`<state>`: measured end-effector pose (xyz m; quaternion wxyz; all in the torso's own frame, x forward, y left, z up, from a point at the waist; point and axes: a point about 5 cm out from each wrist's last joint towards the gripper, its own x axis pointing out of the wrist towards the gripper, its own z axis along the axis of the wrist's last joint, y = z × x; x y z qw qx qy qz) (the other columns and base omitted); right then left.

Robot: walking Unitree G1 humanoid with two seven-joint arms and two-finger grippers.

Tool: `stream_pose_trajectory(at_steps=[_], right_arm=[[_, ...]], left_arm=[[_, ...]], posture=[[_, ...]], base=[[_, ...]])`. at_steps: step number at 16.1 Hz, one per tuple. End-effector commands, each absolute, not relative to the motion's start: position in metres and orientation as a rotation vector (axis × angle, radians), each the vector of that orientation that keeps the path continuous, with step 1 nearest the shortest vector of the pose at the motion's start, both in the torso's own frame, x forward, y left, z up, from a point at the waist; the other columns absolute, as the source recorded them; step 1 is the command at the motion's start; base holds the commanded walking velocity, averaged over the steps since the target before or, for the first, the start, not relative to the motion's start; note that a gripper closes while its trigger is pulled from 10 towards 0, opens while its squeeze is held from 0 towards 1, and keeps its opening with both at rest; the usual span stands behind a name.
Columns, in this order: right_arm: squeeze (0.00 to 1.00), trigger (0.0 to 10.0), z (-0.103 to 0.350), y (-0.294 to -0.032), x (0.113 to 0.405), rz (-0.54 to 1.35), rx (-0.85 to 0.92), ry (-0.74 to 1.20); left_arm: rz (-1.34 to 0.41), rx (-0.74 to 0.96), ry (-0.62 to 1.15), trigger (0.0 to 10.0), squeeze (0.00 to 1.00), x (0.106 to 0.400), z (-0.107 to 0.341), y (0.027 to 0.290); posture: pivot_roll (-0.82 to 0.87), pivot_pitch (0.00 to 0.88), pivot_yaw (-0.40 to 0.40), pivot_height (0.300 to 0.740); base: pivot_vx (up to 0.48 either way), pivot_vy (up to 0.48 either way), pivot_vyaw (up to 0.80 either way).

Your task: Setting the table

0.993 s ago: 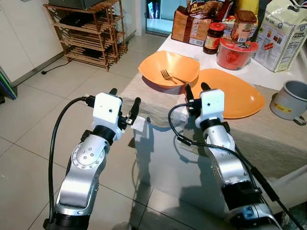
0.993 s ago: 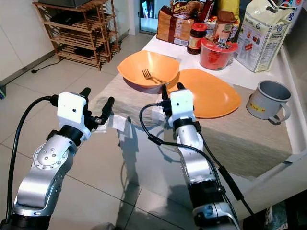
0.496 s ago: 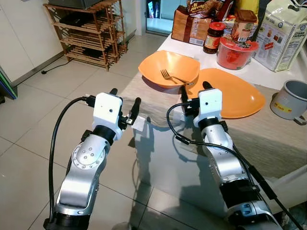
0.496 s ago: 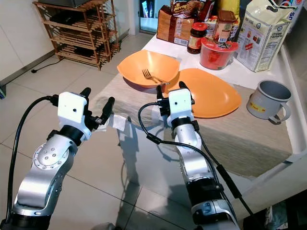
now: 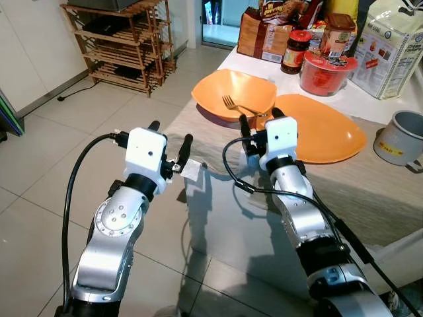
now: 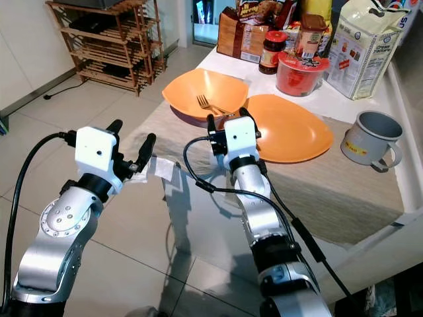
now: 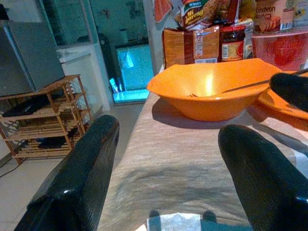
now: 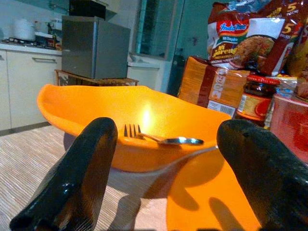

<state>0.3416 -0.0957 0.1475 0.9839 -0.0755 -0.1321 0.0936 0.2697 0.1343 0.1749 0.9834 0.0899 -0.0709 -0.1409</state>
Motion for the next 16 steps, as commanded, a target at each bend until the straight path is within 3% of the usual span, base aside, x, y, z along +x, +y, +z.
stream_pose_trajectory(at_steps=[1, 16], right_arm=[[0.0, 10.0, 0.1496, -0.0936, 0.3442, 0.192, -0.14, -0.272], [0.0, 10.0, 0.1456, -0.088, 0.3519, 0.193, -0.133, -0.262]], left_arm=[[-0.269, 0.197, -0.153, 10.0, 0.0, 0.2686, 0.1791, 0.1367], [-0.261, 0.202, -0.148, 10.0, 0.0, 0.2661, 0.1808, 0.1387]], posture=[[0.22, 0.04, -0.022, 0.74], [0.23, 0.049, -0.021, 0.74]], base=[[0.0, 0.0, 0.0], [0.0, 0.0, 0.0]])
